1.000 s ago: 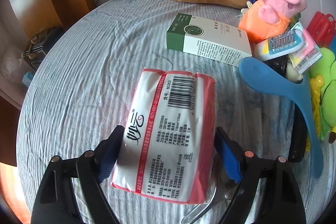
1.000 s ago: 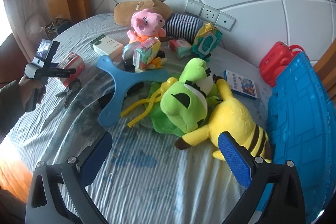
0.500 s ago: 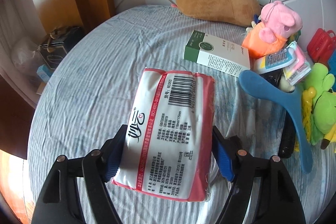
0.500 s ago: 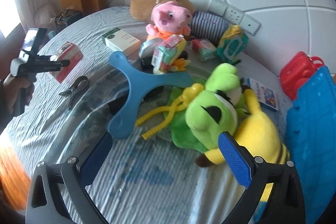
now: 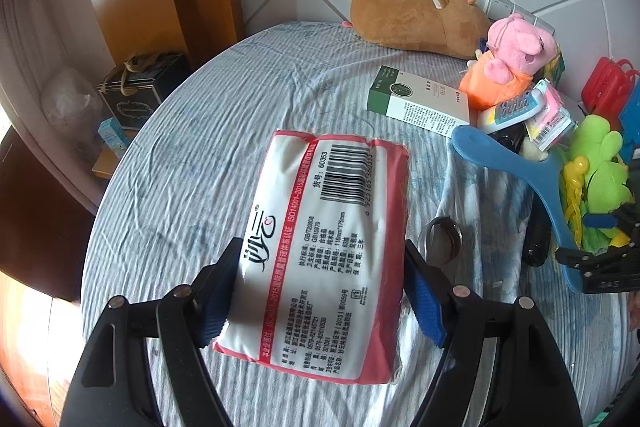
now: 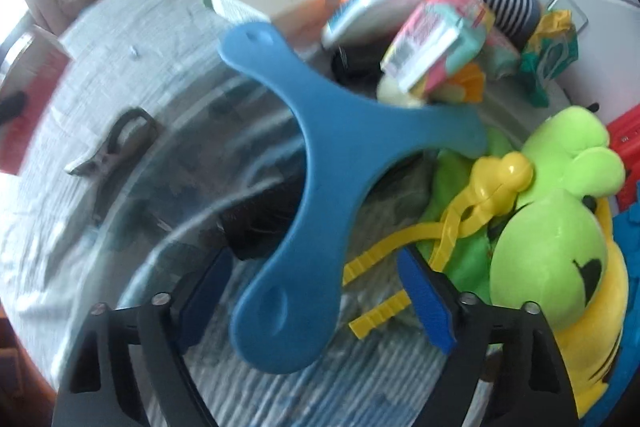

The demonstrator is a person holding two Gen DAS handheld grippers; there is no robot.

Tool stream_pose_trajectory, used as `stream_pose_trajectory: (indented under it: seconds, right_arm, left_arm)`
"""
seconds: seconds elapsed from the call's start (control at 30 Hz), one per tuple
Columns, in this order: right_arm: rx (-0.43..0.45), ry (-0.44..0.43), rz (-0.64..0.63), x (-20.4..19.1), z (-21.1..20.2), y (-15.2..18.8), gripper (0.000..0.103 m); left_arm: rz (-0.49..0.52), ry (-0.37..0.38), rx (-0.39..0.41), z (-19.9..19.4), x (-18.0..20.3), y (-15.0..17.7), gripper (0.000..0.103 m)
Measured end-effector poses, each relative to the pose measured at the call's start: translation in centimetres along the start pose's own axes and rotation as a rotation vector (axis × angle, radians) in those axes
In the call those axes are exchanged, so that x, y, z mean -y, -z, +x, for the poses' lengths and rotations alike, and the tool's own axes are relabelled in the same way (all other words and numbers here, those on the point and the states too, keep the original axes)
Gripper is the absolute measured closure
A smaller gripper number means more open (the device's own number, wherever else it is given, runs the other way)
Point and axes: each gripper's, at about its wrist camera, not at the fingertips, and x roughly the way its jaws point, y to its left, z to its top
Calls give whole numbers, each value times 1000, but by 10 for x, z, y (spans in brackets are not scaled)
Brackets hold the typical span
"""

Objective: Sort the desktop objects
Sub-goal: 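Grasp the blue plastic toy with the right tool while the left tool holds the tissue pack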

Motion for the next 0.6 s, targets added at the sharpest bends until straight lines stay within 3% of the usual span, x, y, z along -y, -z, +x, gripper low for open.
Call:
stream_pose_trajectory:
  seconds: [0.2,0.27,0.3,0.6]
  right_arm:
    - [-72,-18,42,10,26,5,28]
    - [-86,-34,53,14,30,7,45]
    - [-85,-36,51,14,29,8,59]
    - [-31,-36,11,18,-4,24,60]
  left_arm:
    - [-8,-1,-3,-1,-3,6,29]
    - [-7,1,-4,-2,-2,7,29]
    - [-6,3,-3,-2,-1,7,29]
    - [22,23,13,-12,14,1,29]
